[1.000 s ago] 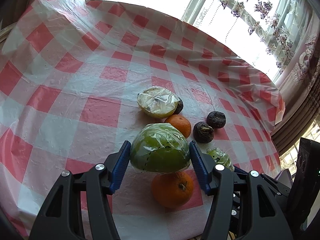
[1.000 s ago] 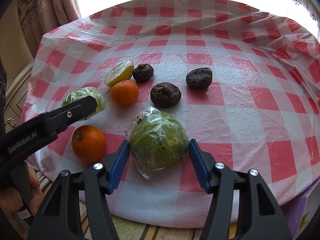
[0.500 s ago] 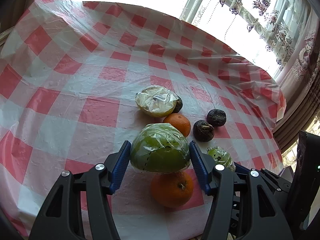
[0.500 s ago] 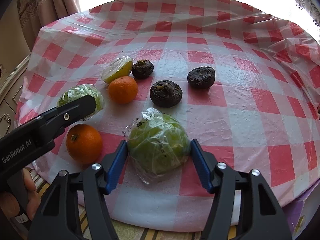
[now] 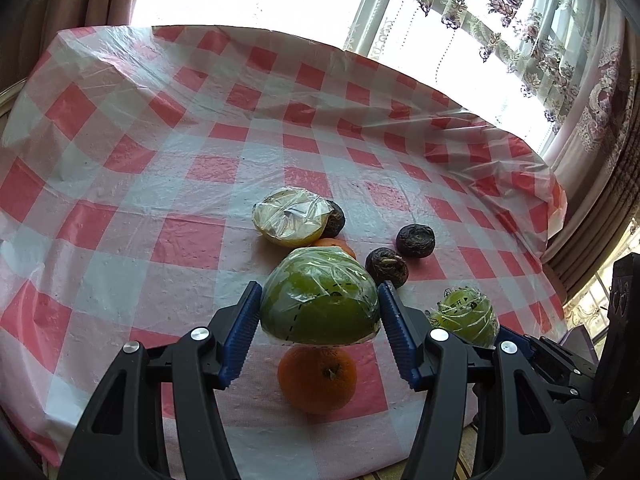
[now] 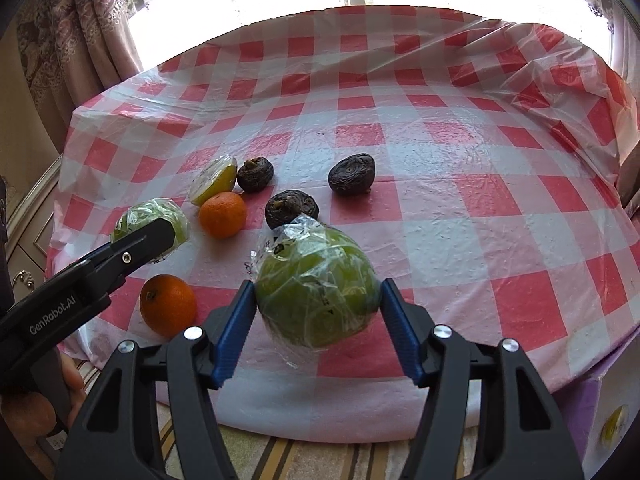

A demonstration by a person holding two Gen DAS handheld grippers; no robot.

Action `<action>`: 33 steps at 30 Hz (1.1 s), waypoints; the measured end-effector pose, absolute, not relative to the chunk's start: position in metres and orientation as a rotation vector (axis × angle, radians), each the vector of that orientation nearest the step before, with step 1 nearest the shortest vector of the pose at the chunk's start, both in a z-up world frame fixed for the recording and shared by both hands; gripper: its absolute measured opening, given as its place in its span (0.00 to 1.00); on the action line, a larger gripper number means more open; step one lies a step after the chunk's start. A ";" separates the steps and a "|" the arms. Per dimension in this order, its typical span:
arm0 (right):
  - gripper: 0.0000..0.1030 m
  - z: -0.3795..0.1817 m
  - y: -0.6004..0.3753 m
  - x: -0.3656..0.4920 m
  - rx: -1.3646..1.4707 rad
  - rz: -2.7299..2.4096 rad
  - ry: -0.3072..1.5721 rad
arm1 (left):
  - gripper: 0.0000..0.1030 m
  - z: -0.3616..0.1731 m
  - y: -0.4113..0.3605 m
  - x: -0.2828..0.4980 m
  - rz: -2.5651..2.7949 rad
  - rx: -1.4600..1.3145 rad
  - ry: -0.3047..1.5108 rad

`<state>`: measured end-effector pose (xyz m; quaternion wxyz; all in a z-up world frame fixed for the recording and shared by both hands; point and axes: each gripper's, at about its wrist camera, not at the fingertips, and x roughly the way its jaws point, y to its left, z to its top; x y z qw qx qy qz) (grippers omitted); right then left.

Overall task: Organize fruits
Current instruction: 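Carry both wrapped green fruits over the white box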

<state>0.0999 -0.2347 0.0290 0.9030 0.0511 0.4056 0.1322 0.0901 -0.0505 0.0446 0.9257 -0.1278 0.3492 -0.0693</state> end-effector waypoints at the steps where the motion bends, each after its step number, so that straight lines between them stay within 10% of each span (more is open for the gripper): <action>1: 0.62 0.030 -0.239 0.099 0.113 0.268 0.835 | 0.56 0.046 -0.053 0.090 -0.146 -0.258 0.713; 33: 0.62 0.040 -0.475 0.032 0.288 -0.120 0.793 | 0.56 0.064 -0.271 0.067 -0.524 -0.014 0.739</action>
